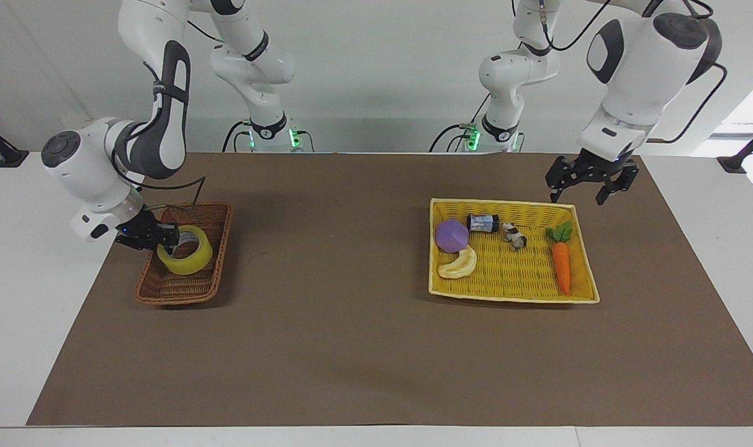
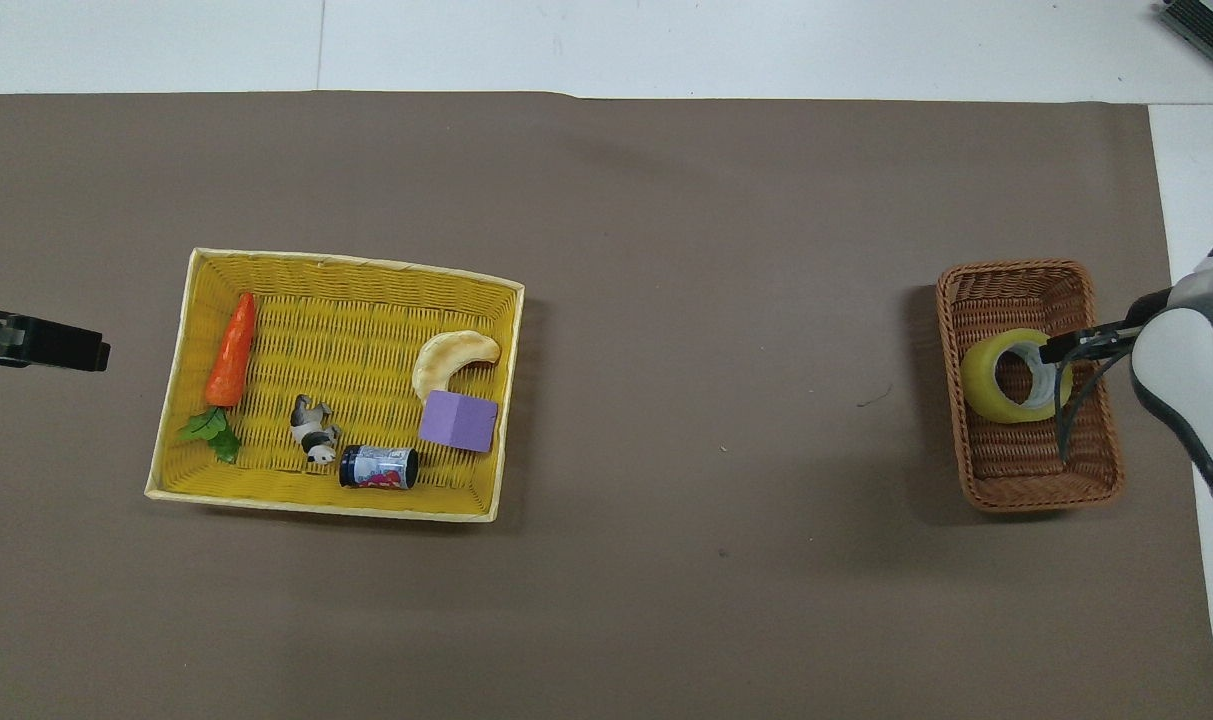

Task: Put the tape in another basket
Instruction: 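Open the right gripper and lift it away from the tape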

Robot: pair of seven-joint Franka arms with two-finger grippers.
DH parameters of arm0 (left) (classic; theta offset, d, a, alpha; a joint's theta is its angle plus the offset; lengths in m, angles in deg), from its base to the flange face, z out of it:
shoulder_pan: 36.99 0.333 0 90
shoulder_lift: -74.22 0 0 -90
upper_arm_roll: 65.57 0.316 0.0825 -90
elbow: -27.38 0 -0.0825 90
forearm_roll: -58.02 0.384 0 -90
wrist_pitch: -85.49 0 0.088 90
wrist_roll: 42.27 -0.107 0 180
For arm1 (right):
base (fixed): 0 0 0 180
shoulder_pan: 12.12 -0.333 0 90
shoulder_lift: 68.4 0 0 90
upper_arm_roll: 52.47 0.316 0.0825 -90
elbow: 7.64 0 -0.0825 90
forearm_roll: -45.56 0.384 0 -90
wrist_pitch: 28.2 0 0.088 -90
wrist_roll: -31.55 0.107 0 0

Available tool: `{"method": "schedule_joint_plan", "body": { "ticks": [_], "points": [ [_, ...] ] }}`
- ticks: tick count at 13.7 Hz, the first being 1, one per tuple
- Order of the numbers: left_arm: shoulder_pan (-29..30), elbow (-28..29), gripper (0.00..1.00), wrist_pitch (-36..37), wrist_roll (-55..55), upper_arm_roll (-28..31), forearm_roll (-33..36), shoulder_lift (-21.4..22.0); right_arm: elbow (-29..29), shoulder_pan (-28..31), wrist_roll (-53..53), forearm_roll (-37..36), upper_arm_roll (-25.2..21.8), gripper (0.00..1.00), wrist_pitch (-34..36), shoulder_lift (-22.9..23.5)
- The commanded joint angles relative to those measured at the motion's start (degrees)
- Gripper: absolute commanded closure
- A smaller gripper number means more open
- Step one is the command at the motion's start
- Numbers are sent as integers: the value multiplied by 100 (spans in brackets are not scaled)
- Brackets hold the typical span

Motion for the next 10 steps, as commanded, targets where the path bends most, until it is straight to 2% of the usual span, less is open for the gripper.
{"method": "schedule_joint_plan", "body": {
  "ticks": [1, 2, 4, 6, 7, 10],
  "points": [
    [54, -757, 0, 676, -68, -50, 105, -531, -439, -99, 148, -131, 28, 0, 370, -125],
    [54, -855, 0, 721, -68, -50, 123, -654, -676, -169, 236, -148, 28, 0, 589, -151],
    [63, -708, 0, 477, -95, -41, 114, -586, -1107, -318, 656, -157, -7, 0, 1186, -221],
    [212, -487, 0, 501, -95, -50, 97, -446, -1144, -520, 1637, -384, 28, 0, 1522, -615],
    [212, -522, 0, 476, -86, -50, 97, -454, -1100, -695, 2139, -603, 28, 0, 1714, -809],
    [212, -566, 0, 466, -95, -50, 79, -418, -1161, -1092, 3415, -658, 28, 0, 2155, -1143]
  ]
}}
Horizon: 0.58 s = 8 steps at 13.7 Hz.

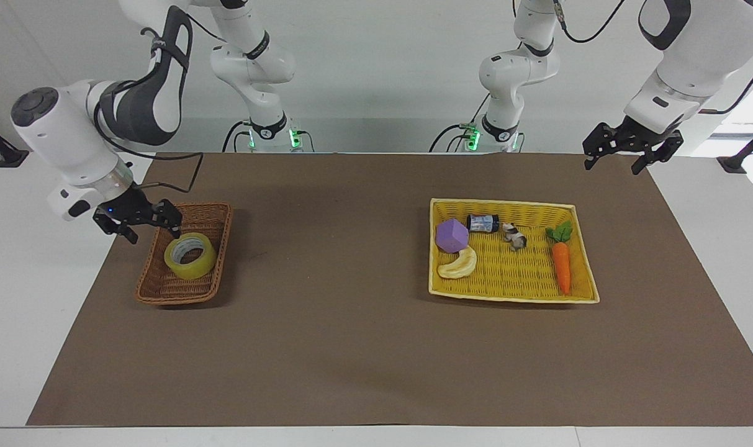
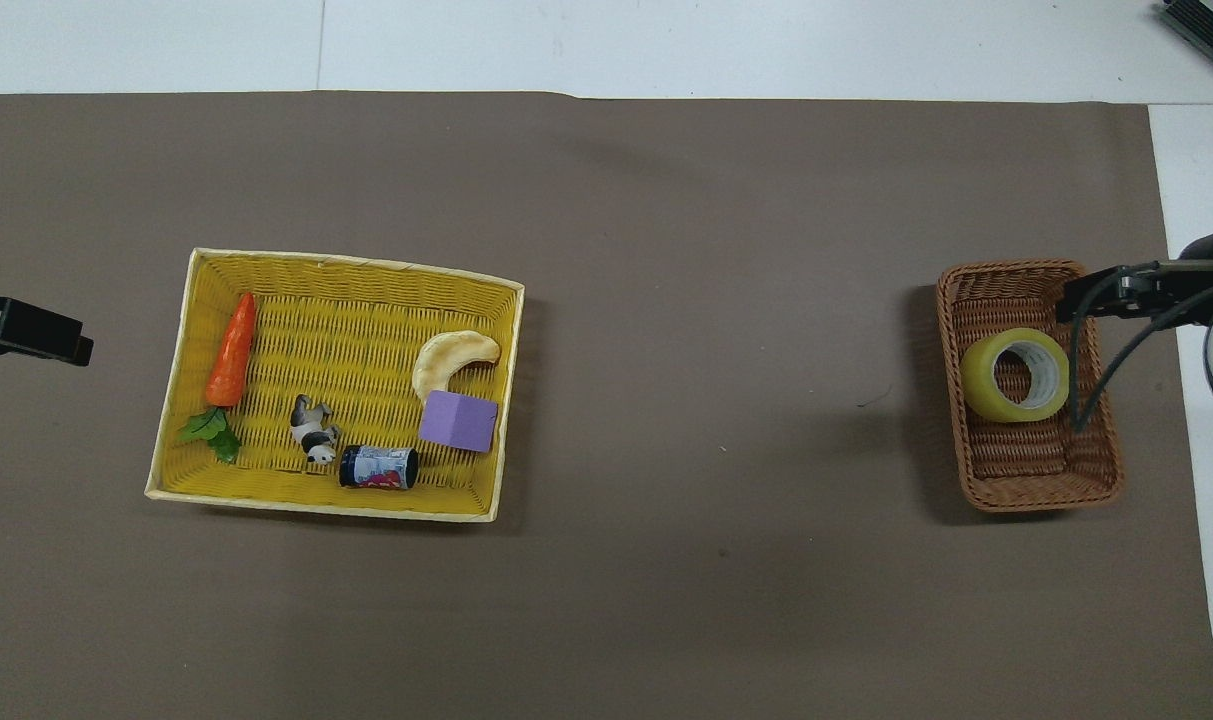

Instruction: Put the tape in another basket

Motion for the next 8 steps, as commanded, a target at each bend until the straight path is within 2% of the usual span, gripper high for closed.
{"method": "schedule_joint_plan", "body": {
  "ticks": [1, 3, 5, 8],
  "points": [
    [71, -18, 0, 36, -76, -58, 62, 82, 22, -144, 689, -173, 14, 0, 289, -396],
    [71, -18, 0, 36, -76, -58, 62, 91, -310, -110, 672, -182, -21, 0, 779, -547],
    [80, -18, 0, 36, -76, -58, 62, 91, -811, -57, 550, -191, -56, 0, 1360, -539],
    [88, -18, 0, 36, -76, -58, 62, 91, -1234, -48, 505, -234, -100, 0, 1924, -556]
  ]
}}
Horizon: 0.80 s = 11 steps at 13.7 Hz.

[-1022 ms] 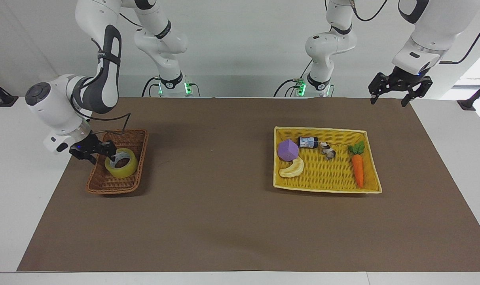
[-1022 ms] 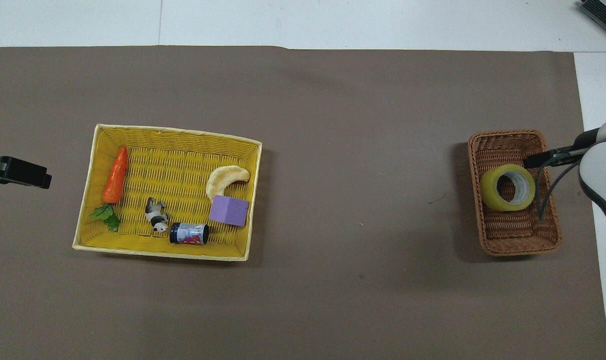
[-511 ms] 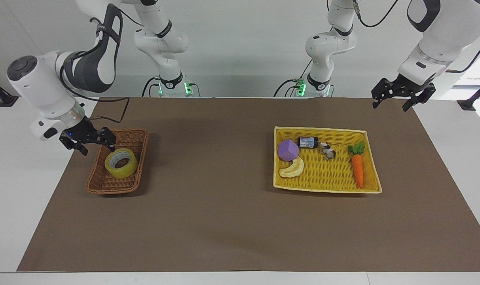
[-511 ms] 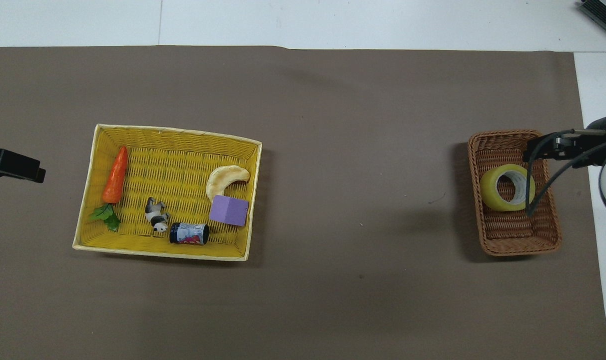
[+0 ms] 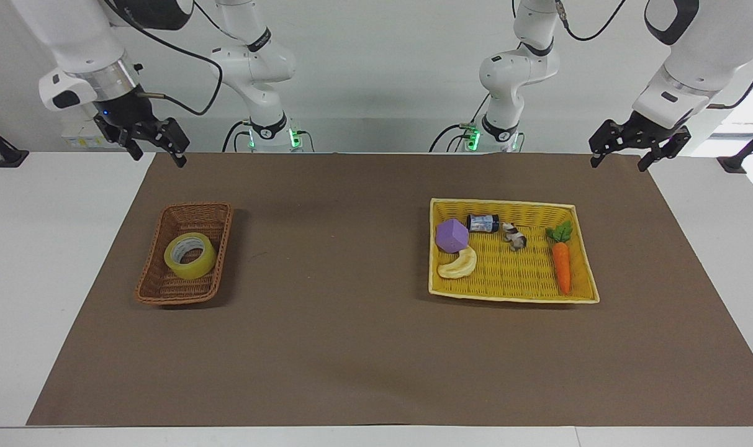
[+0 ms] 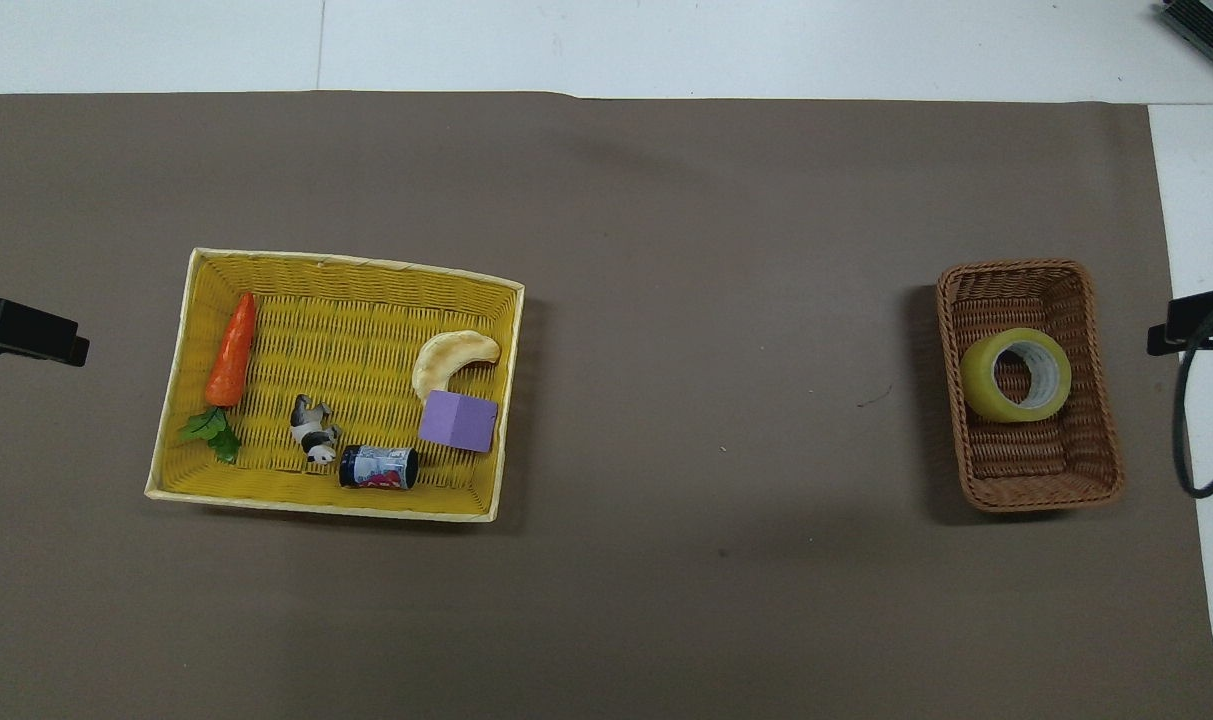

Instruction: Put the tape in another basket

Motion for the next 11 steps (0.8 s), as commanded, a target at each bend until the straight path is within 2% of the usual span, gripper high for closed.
{"method": "schedule_joint_plan", "body": {
  "ticks": [1, 5, 7, 9, 11],
  "points": [
    [36, -8, 0, 27, -76, -51, 53, 44, -336, 38, -68, -243, -16, 0, 411, 67],
    [-244, -17, 0, 18, -84, 97, 88, 44, 172, 90, -278, -200, -139, 0, 474, -381],
    [-796, -8, 0, -8, -84, 684, 88, 44, 296, 99, -348, -217, -148, 0, 413, -452],
    [-1429, -8, 0, 1, -84, 1343, 97, 53, 541, 344, -585, -217, -157, 0, 386, -583],
    [-1458, -17, 0, 1, -84, 1408, 71, 53, 551, 590, -761, -182, -157, 0, 203, -540]
  ]
}}
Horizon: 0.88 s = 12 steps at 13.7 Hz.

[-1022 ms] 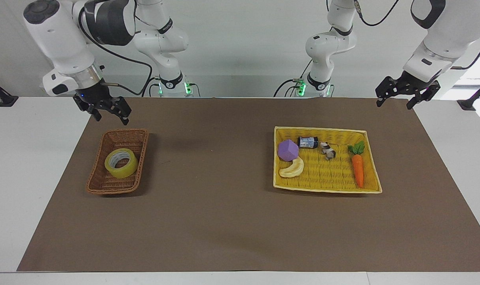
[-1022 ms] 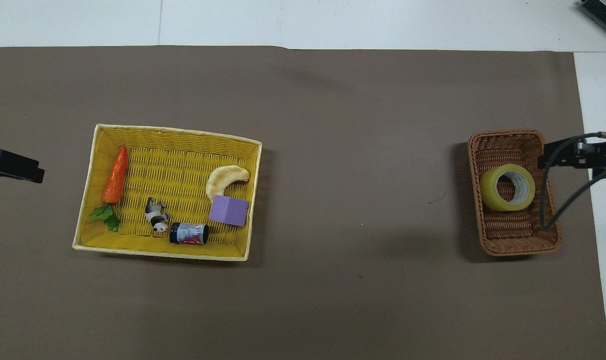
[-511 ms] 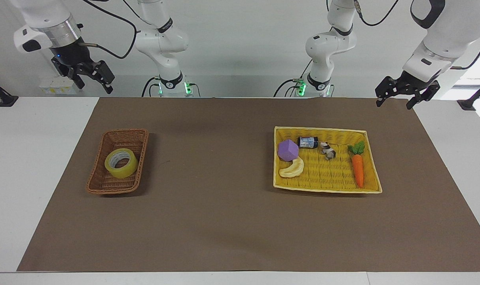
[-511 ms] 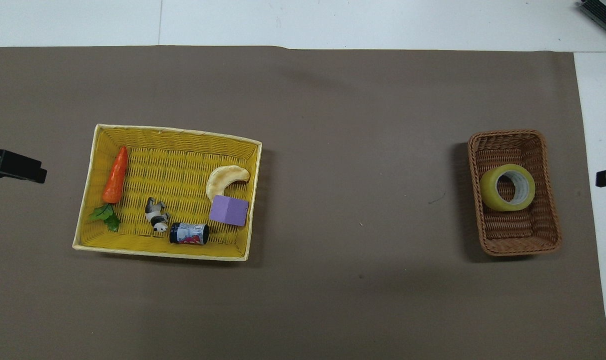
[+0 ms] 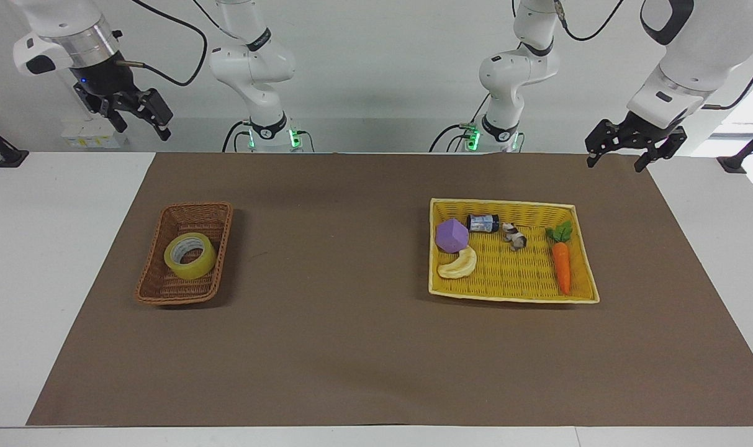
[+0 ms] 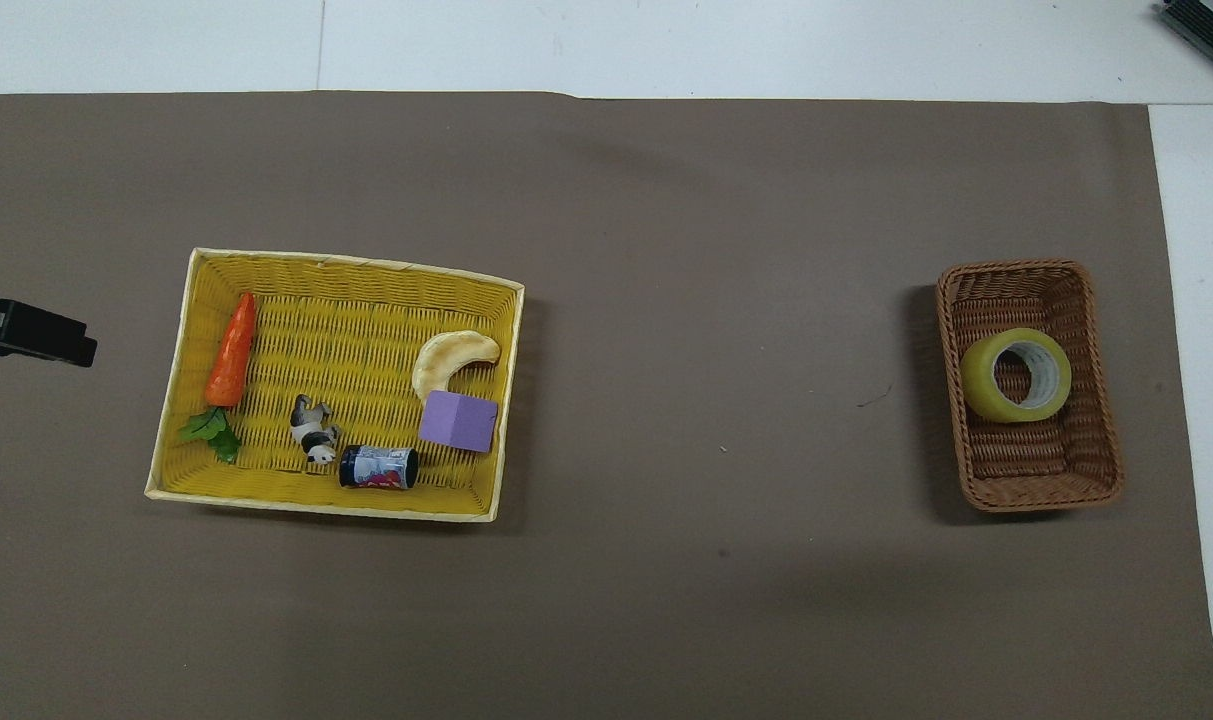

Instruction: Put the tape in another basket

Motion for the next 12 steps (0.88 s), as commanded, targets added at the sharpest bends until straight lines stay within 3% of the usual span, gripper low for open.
{"method": "schedule_joint_plan", "body": {
  "ticks": [1, 4, 12],
  "points": [
    [-203, -16, 0, 10, -60, 236, 70, 61, 185, 254, -263, -37, 29, 0, -340, -93],
    [-194, -16, 0, 2, -60, 254, 70, 61, -596, 192, -88, 218, 90, 0, 228, 346],
    [-194, -16, 0, -77, -25, 254, 79, 61, -502, -141, -43, -167, 301, 0, -139, 259]
  ]
}}
